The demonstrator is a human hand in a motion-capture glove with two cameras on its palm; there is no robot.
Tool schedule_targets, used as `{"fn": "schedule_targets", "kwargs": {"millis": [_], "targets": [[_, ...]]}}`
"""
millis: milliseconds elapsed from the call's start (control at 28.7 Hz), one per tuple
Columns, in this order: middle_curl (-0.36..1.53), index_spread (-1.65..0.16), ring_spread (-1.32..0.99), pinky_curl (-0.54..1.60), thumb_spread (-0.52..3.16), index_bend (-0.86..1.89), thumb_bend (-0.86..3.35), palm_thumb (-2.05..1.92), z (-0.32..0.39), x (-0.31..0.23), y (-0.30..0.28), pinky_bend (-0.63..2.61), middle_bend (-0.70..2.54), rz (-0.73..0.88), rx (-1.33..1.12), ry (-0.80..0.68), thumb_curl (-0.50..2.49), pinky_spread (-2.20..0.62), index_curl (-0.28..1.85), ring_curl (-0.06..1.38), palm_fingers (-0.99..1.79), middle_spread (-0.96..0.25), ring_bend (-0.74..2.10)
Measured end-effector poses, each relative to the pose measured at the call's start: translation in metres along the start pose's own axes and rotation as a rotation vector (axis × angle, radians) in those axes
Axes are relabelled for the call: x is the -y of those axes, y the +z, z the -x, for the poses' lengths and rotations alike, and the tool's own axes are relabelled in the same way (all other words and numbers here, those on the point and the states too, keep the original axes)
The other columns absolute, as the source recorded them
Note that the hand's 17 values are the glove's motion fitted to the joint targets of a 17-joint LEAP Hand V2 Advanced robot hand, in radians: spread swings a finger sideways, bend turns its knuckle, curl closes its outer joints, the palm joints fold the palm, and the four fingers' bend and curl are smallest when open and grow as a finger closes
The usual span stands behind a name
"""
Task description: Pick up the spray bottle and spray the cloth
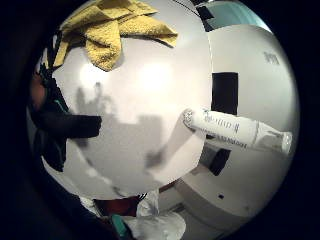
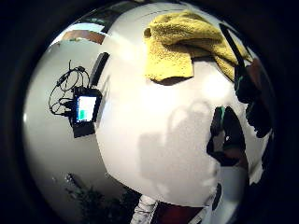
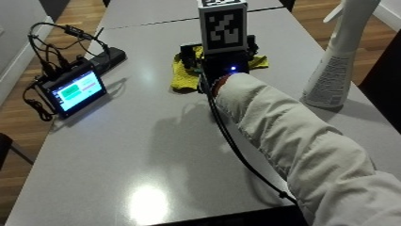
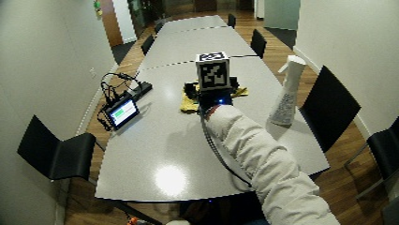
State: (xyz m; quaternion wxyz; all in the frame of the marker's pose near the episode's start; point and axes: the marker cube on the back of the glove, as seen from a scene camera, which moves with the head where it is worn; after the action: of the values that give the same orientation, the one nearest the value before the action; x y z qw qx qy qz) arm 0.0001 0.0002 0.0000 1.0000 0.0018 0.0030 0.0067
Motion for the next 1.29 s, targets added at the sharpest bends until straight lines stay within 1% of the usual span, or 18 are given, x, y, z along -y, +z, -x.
{"fn": "schedule_targets", "kwargs": {"millis": [70,209,488,593,663,732,802,872,976,1046,1116,1186,1221,1255,1290], "targets": [[0.12,-0.11,-0.07,0.14,0.28,0.13,0.46,0.76,0.000,0.000,0.000,0.75,0.39,0.001,-0.004,0.003,0.18,-0.11,0.04,0.13,1.37,-0.04,0.57],[0.19,-0.14,-0.09,0.25,0.40,0.14,0.45,0.82,0.001,0.001,0.000,0.86,0.44,0.000,-0.012,0.007,0.23,-0.15,0.12,0.24,1.29,-0.05,0.64],[0.29,-0.18,-0.11,0.37,0.55,0.15,0.37,0.88,0.007,-0.004,0.001,0.93,0.49,0.010,0.006,-0.032,0.30,-0.19,0.19,0.34,1.20,-0.06,0.68],[0.31,-0.19,-0.12,0.39,0.58,0.16,0.34,0.90,0.014,-0.015,-0.002,0.94,0.49,0.011,0.076,-0.088,0.32,-0.20,0.21,0.36,1.19,-0.07,0.68],[0.33,-0.19,-0.12,0.40,0.60,0.15,0.32,0.91,0.019,-0.028,-0.004,0.91,0.49,0.002,0.167,-0.148,0.34,-0.20,0.23,0.37,1.15,-0.07,0.68],[0.35,-0.20,-0.11,0.37,0.63,0.17,0.31,0.93,0.021,-0.042,-0.008,0.75,0.51,-0.022,0.268,-0.210,0.35,-0.19,0.24,0.36,0.92,-0.06,0.61],[0.38,-0.21,-0.10,0.36,0.66,0.25,0.30,0.94,0.019,-0.057,-0.011,0.60,0.58,-0.054,0.362,-0.275,0.36,-0.14,0.29,0.37,0.78,-0.06,0.55],[0.39,-0.21,-0.08,0.34,0.69,0.27,0.29,0.95,0.010,-0.084,-0.018,0.48,0.58,-0.106,0.523,-0.363,0.37,-0.10,0.32,0.37,0.71,-0.06,0.52],[0.39,-0.22,-0.07,0.31,0.73,0.26,0.28,0.96,-0.015,-0.143,-0.034,0.41,0.56,-0.220,0.909,-0.495,0.39,-0.06,0.33,0.36,0.67,-0.05,0.49],[0.40,-0.22,-0.07,0.29,0.76,0.25,0.27,0.97,-0.028,-0.166,-0.042,0.36,0.54,-0.276,1.087,-0.533,0.40,-0.03,0.33,0.35,0.65,-0.05,0.48],[0.40,-0.23,-0.07,0.28,0.77,0.25,0.26,0.98,-0.048,-0.178,-0.047,0.31,0.52,-0.356,1.214,-0.484,0.41,-0.01,0.34,0.35,0.62,-0.05,0.46],[0.40,-0.24,-0.07,0.27,0.79,0.27,0.24,0.98,-0.081,-0.177,-0.044,0.24,0.51,-0.501,1.287,-0.366,0.42,0.02,0.35,0.35,0.59,-0.05,0.45],[0.40,-0.26,-0.08,0.25,0.81,0.29,0.24,0.98,-0.101,-0.169,-0.039,0.18,0.51,-0.590,1.290,-0.305,0.42,0.04,0.36,0.34,0.50,-0.06,0.40],[0.40,-0.27,-0.08,0.24,0.82,0.30,0.23,0.98,-0.121,-0.159,-0.032,0.12,0.49,-0.679,1.274,-0.248,0.42,0.07,0.38,0.34,0.35,-0.06,0.36],[0.41,-0.28,-0.09,0.25,0.82,0.31,0.22,0.98,-0.140,-0.147,-0.024,0.12,0.50,-0.757,1.248,-0.194,0.43,0.08,0.39,0.35,0.33,-0.06,0.36]]}}
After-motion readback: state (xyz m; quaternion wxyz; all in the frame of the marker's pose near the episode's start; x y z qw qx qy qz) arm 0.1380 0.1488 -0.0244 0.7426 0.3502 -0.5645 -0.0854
